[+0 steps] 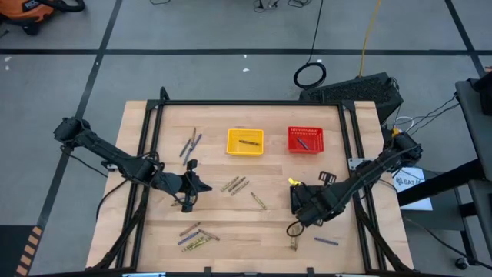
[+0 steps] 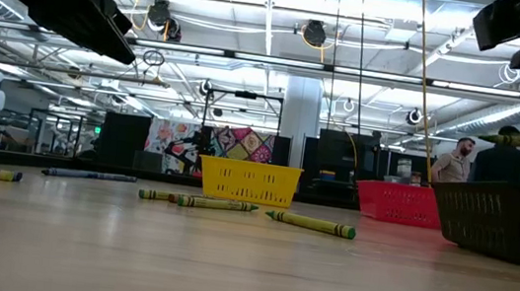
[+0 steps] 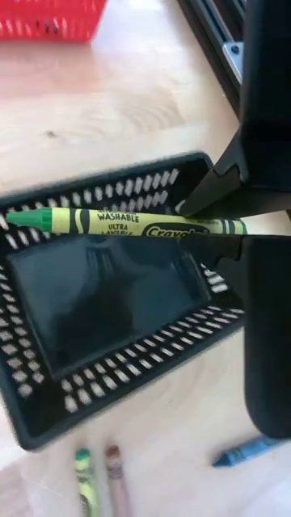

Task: Sort crayons
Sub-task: Put the green crayon into the black bin

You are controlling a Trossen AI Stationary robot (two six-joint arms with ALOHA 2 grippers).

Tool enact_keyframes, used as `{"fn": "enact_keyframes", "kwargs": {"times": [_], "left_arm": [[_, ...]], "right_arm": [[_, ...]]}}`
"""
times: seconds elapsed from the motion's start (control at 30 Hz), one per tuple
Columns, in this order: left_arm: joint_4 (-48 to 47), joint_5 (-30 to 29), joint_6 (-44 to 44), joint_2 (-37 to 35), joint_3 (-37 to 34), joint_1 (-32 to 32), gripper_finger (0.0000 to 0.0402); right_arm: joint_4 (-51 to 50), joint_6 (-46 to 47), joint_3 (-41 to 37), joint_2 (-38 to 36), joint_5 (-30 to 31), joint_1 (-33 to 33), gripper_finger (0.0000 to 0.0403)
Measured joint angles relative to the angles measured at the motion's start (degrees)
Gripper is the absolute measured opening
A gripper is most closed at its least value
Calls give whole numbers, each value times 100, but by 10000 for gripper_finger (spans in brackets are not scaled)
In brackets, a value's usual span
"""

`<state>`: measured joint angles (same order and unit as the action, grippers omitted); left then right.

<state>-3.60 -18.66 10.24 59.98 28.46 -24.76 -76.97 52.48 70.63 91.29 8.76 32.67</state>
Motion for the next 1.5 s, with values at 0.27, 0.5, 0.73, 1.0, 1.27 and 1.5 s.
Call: {"fn": "enact_keyframes", "kwargs": {"times": [0.27,0.5,0.73,1.0,1.27,1.5], "left_arm": [[4,-35,10,-1,1,-1,2],[4,-34,19,0,0,0,2],[-60,-32,267,-1,0,-1,2],[-187,-32,302,-2,1,-1,2],[-188,-30,297,-2,1,-1,2],[-188,-28,295,-2,1,1,2]], "right_arm": [[85,-469,0,0,4,-44,0],[377,-782,-77,0,4,-204,0],[557,-972,-388,4,-171,-304,0],[658,-1163,-389,2,-302,-308,0],[761,-927,-389,3,-308,-308,1],[748,-669,-389,2,-601,-310,26]]}}
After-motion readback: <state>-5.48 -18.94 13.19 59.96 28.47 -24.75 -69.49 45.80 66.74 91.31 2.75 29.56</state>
